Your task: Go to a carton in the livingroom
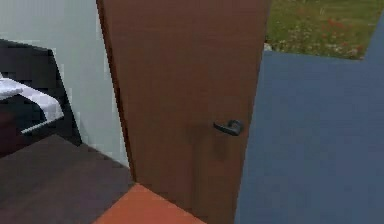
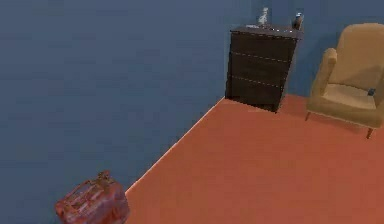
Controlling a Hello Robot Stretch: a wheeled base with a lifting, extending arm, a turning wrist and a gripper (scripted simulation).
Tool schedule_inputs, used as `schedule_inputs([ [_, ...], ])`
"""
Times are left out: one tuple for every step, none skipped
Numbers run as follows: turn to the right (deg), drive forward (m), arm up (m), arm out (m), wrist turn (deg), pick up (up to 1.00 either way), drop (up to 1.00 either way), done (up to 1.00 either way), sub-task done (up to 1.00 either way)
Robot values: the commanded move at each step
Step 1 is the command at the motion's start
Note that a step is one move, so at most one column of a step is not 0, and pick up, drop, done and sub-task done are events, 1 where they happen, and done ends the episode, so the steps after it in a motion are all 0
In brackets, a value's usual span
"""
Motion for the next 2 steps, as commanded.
schedule_inputs([
  [-45.0,0.0,0.0,0.0,0.0,0.0,0.0,0.0,0.0],
  [-21.0,0.0,0.0,0.0,0.0,0.0,0.0,0.0,0.0],
])
